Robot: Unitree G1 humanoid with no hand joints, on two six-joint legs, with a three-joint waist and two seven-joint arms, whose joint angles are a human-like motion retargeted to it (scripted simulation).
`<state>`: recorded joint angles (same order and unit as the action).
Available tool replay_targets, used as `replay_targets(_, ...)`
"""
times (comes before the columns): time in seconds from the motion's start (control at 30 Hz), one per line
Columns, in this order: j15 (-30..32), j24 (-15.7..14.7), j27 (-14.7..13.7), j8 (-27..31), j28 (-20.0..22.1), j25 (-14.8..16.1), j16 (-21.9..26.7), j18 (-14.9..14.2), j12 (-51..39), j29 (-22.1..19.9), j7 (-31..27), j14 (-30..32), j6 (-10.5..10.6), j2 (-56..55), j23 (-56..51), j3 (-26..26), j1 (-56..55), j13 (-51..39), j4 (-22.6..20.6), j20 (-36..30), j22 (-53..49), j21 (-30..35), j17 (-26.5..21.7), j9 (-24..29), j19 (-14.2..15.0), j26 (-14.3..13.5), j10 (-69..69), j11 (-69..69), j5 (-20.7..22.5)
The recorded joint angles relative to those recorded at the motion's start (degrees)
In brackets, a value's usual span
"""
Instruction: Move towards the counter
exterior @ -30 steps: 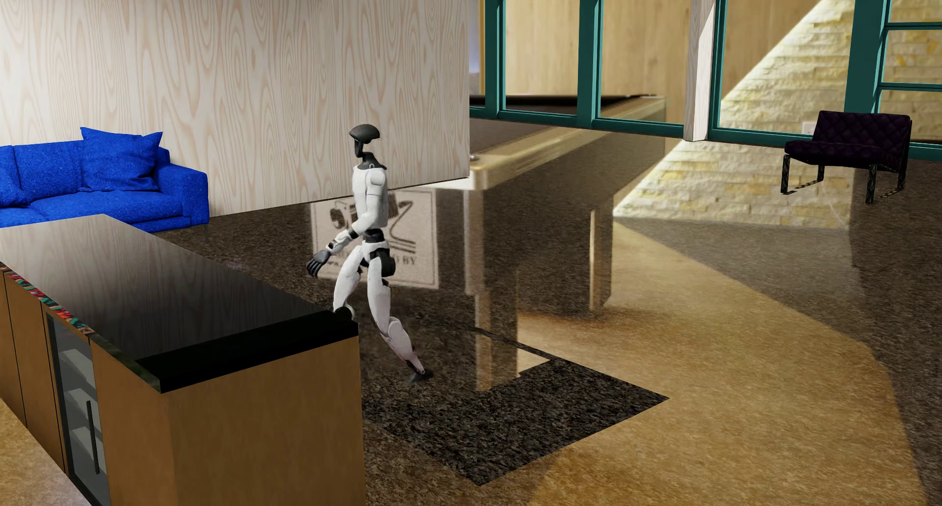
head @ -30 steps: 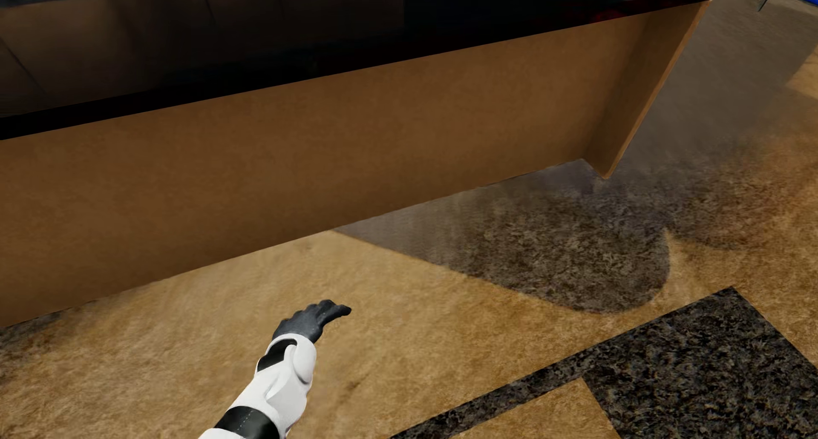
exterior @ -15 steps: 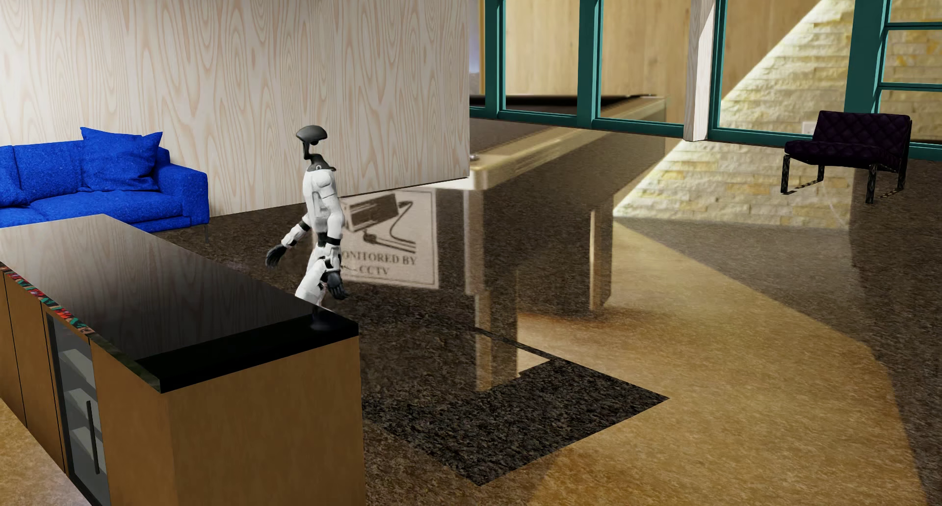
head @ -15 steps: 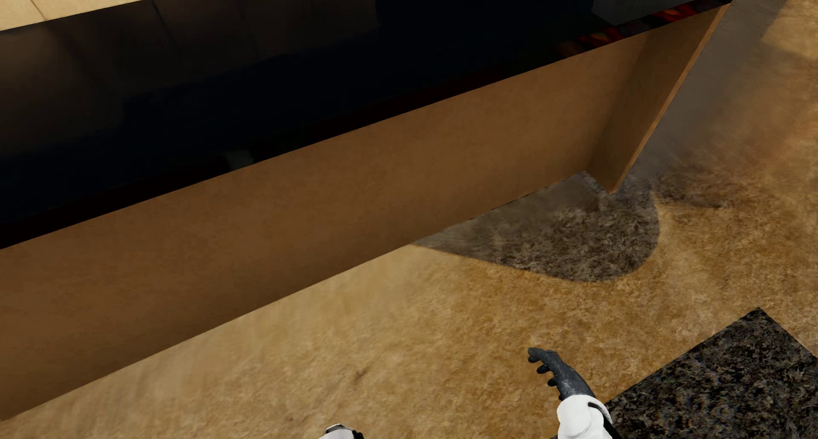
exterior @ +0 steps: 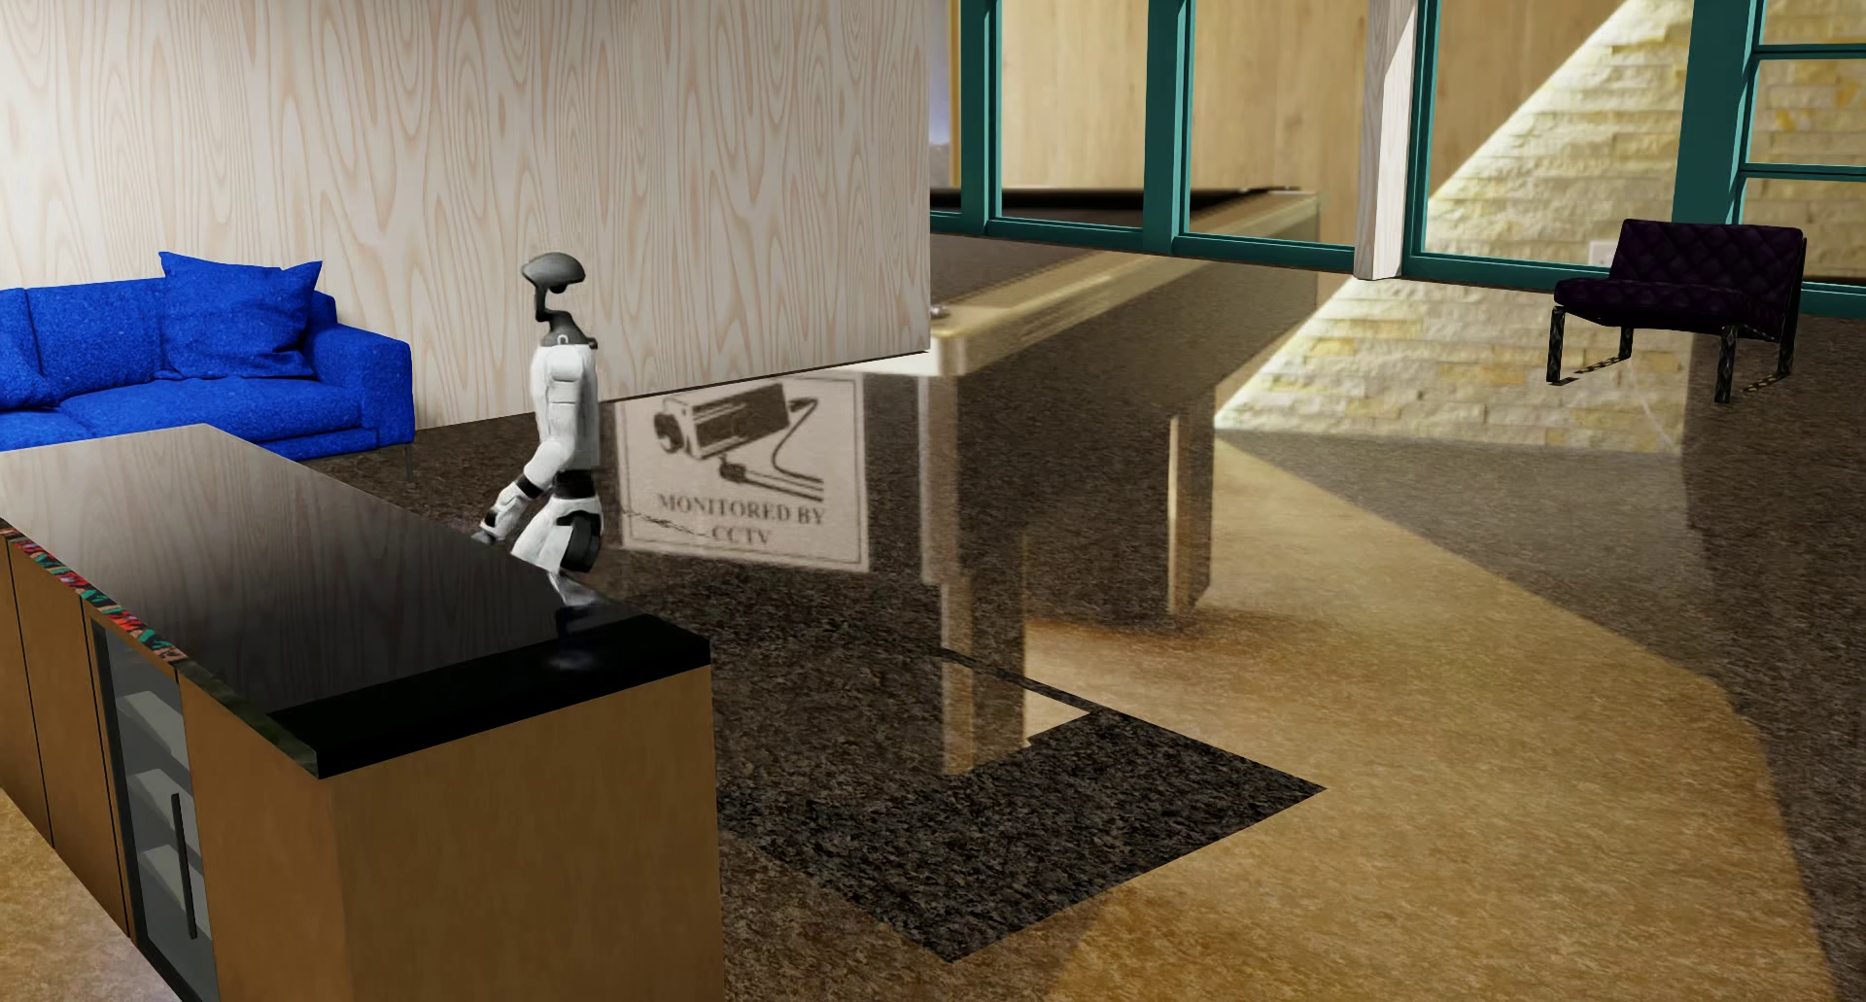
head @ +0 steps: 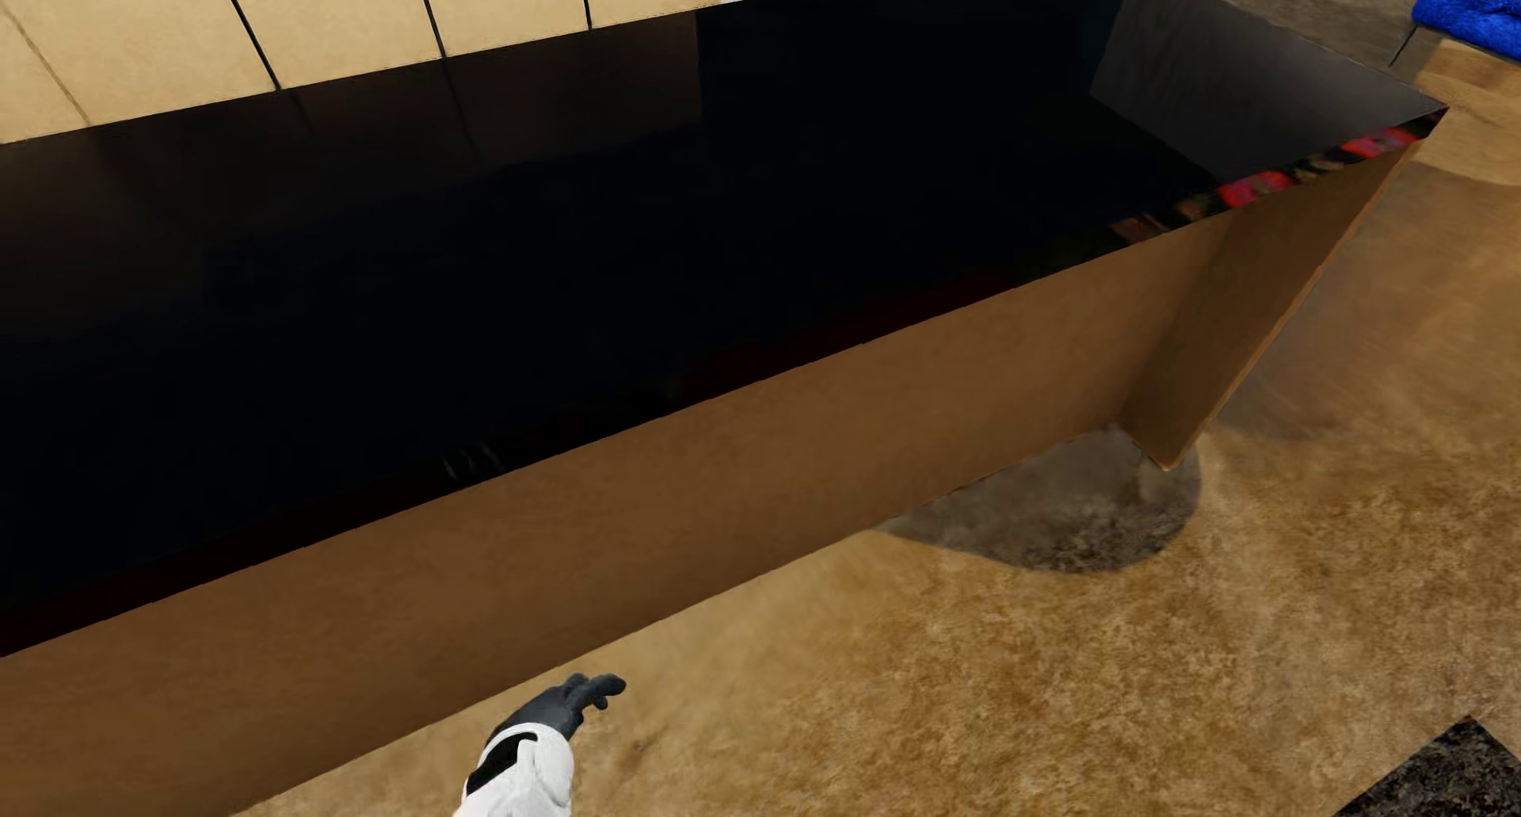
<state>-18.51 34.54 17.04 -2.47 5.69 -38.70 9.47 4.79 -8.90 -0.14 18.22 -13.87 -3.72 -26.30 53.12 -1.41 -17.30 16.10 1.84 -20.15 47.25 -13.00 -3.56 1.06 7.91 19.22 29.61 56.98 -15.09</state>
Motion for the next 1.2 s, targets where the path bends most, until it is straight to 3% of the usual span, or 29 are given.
replay_targets(0.03, 1.5, 0.5, -1.0, 0.4, -0.2, -0.9, 0.6, -0.2, -2.7, 3.2, -1.3, -0.2, -0.4, 1.3, -0.5, -0.3, 0.4, 1.5, -0.6, -0.7, -1.5, 0.8, -0.3, -0.3, 1.4, -1.2, -0.8, -10.4, 1.2)
replay_targets(0.1, -0.1, 0.9, -1.9, -4.6, 0.8, -2.1, 1.4, -0.5, -5.9, 4.9, -3.1, -0.2, -1.3, 5.1, -2.7, -0.5, 0.8, 3.5, -1.6, -1.6, -4.6, 1.2, -0.3, -1.1, -4.2, -3.6, -2.4, -21.0, 0.4)
replay_targets(0.13, -1.3, 1.1, -2.0, -6.8, 1.6, -2.5, 1.8, -0.7, -6.4, 4.4, -3.7, -0.4, -1.7, 6.6, -3.5, -0.6, 0.9, 3.7, -1.9, -1.6, -6.1, 1.0, -0.2, -1.4, -5.2, -4.3, -2.6, -23.0, -0.1)
replay_targets(0.27, 0.7, -2.0, -2.3, -8.3, 4.3, -4.4, 0.4, -1.7, -1.0, 3.4, -3.6, -0.8, -1.6, 9.6, -6.8, -0.5, 1.6, -1.4, 0.1, 3.4, -8.8, 2.4, -0.9, -2.5, -2.7, -4.2, -4.0, -29.7, 2.1)
replay_targets(0.33, 1.5, -3.5, -4.0, -7.8, 3.6, -4.1, -0.8, -2.2, 3.1, 1.4, -2.2, -1.0, -0.9, 10.7, -10.7, 0.0, 2.9, -4.1, 1.6, 4.3, -5.7, 2.8, -1.2, -3.0, -1.4, -3.0, -5.2, -32.1, 3.7)
replay_targets(0.4, 2.3, -3.9, -6.2, -6.2, -0.2, -2.3, -1.6, -2.7, 7.5, -2.5, -0.4, -1.3, -0.3, 11.9, -13.8, 0.4, 4.4, -6.9, 3.1, 3.1, 0.1, 2.9, 0.1, -3.5, -2.1, 0.3, -6.2, -34.7, 5.7)
replay_targets(0.53, 2.9, -4.9, -9.7, -4.1, -8.8, -1.0, -4.6, -3.5, 15.4, -2.4, 2.2, -1.9, 1.1, 13.6, -17.6, 0.5, 6.7, -9.3, 5.0, 0.6, 12.1, 5.9, 0.8, -3.9, -2.6, 7.4, -7.1, -37.1, 7.9)
replay_targets(0.57, 2.8, -5.5, -9.9, -3.7, -9.3, -0.9, -5.2, -3.7, 17.7, -2.2, 2.6, -2.1, 1.4, 13.7, -18.0, 0.6, 7.0, -9.5, 5.3, 1.0, 12.1, 6.6, 1.0, -3.8, -2.7, 7.6, -7.0, -37.0, 8.2)
replay_targets(0.67, 2.2, -3.4, -8.6, -3.6, -9.9, -0.4, -4.4, -4.0, 23.8, -1.8, 2.8, -2.6, 2.2, 14.1, -16.3, 1.4, 7.5, -8.3, 5.8, -0.9, 8.9, 7.6, 1.3, -3.6, -2.8, 4.1, -6.7, -36.6, 8.6)
replay_targets(0.73, 1.7, -4.5, -6.2, -4.5, -8.4, -0.4, -4.3, -4.2, 25.2, -1.5, 1.9, -2.8, 2.7, 14.6, -12.5, 1.8, 7.5, -7.3, 5.8, 1.2, 6.7, 6.3, 1.7, -3.3, -2.8, 3.8, -6.4, -36.3, 8.5)
replay_targets(0.83, 0.7, -2.9, -0.6, -6.9, -7.6, 0.2, -3.3, -4.3, 21.6, -0.9, -0.6, -2.7, 3.0, 15.3, -5.0, 2.0, 6.9, -6.2, 5.0, 0.9, 5.7, 1.4, 2.6, -3.0, -3.1, 4.9, -6.1, -35.5, 7.5)
replay_targets(0.9, 0.0, -1.9, 1.6, -8.7, -7.3, 0.0, -2.1, -4.3, 17.5, -0.2, -2.4, -2.6, 3.1, 15.5, -1.4, 1.8, 6.4, -5.3, 4.2, 0.8, 5.0, -0.7, 3.0, -2.8, -3.1, 4.1, -6.0, -34.8, 6.6)
replay_targets(1.07, -0.6, -0.6, -1.3, -10.9, -2.2, -1.0, -0.7, -4.3, 9.0, 0.5, -4.8, -2.2, 3.0, 15.2, -3.5, 0.7, 5.2, -3.4, 2.9, 0.6, -0.2, -2.6, 3.4, -2.4, -3.2, 0.6, -5.8, -33.9, 5.2)
replay_targets(1.2, -0.1, -0.7, -3.7, -9.6, -1.0, -1.9, -0.2, -4.2, 6.3, -0.3, -3.6, -2.1, 3.1, 13.7, -8.1, 0.1, 4.7, -4.8, 3.2, -0.5, -3.6, -2.3, 2.8, -2.2, -3.2, -1.2, -5.9, -33.7, 5.5)
